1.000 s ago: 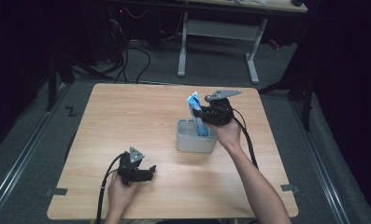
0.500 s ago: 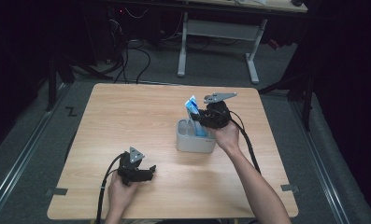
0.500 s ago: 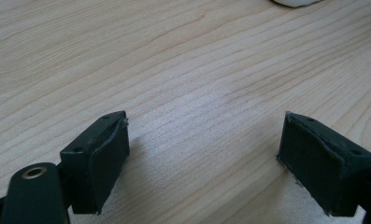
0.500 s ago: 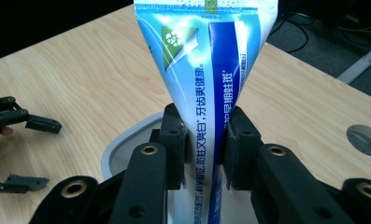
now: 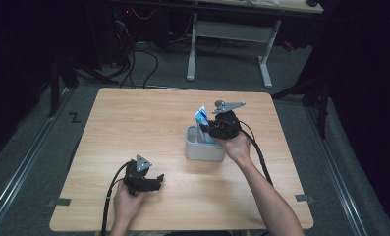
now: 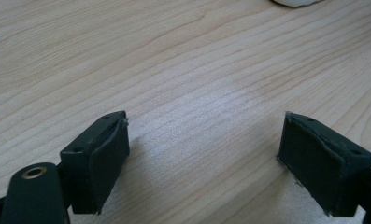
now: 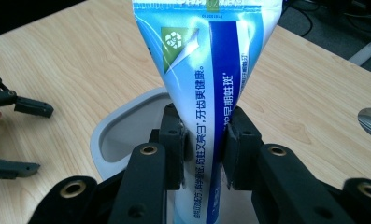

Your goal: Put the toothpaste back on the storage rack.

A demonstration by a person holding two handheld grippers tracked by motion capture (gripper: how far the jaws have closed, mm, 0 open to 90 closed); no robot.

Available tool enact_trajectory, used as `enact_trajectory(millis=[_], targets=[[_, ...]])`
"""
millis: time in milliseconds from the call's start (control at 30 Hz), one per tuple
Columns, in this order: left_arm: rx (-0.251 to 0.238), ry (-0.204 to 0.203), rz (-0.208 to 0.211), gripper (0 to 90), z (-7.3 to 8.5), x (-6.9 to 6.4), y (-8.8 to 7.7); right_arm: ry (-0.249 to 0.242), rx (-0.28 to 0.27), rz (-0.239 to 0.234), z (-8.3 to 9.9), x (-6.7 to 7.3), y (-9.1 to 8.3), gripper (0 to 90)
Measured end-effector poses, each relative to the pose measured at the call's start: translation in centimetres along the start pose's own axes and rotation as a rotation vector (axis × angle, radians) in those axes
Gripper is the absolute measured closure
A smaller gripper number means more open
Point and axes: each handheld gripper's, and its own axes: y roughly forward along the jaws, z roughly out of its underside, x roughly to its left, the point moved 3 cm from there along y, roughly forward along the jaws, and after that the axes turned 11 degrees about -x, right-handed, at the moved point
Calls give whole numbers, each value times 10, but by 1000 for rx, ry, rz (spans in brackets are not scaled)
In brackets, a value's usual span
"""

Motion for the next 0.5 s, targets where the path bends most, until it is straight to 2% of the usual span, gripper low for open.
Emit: enact_trajectory(millis=[333,500], targets=[[1,0,1,164,0,0,0,18,-2,-32,3,0,2,684],[-1,0,0,164,0,0,0,44,-10,-53,3,1,1,543]])
